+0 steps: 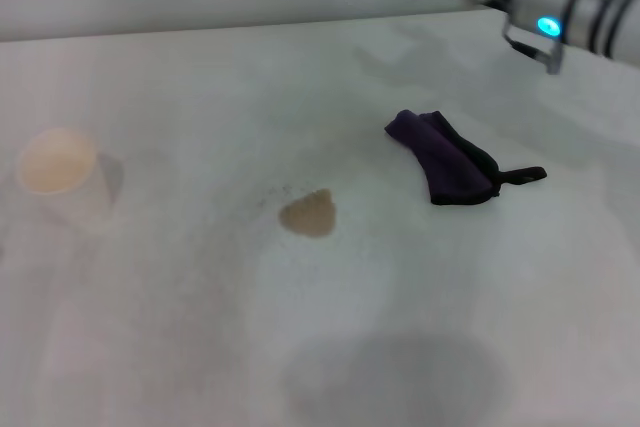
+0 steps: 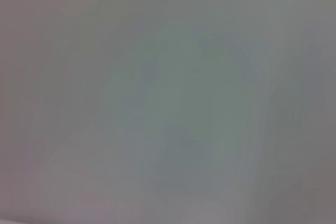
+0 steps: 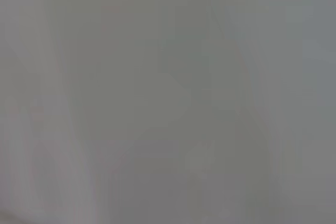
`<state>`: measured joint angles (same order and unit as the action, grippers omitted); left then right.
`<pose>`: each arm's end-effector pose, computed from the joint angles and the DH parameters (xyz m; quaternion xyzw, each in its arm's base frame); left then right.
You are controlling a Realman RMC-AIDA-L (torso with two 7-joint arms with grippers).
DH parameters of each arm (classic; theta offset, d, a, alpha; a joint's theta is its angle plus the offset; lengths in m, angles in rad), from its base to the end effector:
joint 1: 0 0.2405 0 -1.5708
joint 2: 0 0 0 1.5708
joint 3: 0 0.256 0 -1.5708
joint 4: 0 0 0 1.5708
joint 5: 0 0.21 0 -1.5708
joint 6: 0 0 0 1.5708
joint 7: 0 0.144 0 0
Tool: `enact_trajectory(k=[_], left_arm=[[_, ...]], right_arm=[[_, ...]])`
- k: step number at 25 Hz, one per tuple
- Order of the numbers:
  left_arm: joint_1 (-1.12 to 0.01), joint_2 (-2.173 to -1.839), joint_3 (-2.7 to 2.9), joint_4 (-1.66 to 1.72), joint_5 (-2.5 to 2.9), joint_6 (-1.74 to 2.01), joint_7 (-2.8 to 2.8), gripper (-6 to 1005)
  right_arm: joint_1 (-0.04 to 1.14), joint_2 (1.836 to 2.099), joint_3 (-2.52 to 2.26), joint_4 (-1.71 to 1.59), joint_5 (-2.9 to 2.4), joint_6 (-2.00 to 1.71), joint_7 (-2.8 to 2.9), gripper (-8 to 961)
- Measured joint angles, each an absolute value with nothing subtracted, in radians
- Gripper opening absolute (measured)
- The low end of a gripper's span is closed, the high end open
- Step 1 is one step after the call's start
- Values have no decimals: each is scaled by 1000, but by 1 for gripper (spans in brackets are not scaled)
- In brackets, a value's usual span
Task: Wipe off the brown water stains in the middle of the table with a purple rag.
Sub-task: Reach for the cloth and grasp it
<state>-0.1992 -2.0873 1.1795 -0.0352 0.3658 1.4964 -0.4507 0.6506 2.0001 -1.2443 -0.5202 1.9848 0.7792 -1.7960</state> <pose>-0.3836 0.2165 0.0034 -0.6490 -0.3078 -0.3557 0.5979 0.2306 0.4398 0.0053 -0.8385 0.2930 0.2826 0.3622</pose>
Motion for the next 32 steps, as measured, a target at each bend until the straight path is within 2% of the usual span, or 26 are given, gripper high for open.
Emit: enact_trajectory(k=[3, 6, 10, 17, 21, 29, 32], left_arm=[[-207, -2084, 1180, -24, 351, 1499, -449, 887], [-224, -2083, 1179, -18, 336, 1482, -440, 888], [-264, -2083, 1178, -19, 304, 1433, -398, 888], [-311, -2087, 1178, -23, 256, 1341, -351, 887], [-318, -2087, 1178, -23, 235, 1313, -351, 888], [-323, -2088, 1178, -19, 219, 1308, -353, 887], [-329, -2087, 1178, -19, 219, 1305, -352, 887]], right_arm=[[666, 1994, -1316, -681, 1691, 722, -1529, 865], [687, 2000, -1328, -834, 1323, 745, -1193, 864], [713, 2016, -1370, -1040, 816, 901, -733, 863], [694, 2019, -1611, -1346, 329, 1186, -278, 861], [690, 2021, -1763, -1354, 224, 1300, -137, 860], [666, 2028, -1864, -1205, 249, 1174, -53, 857], [674, 2026, -1843, -1131, 272, 1123, -53, 795]])
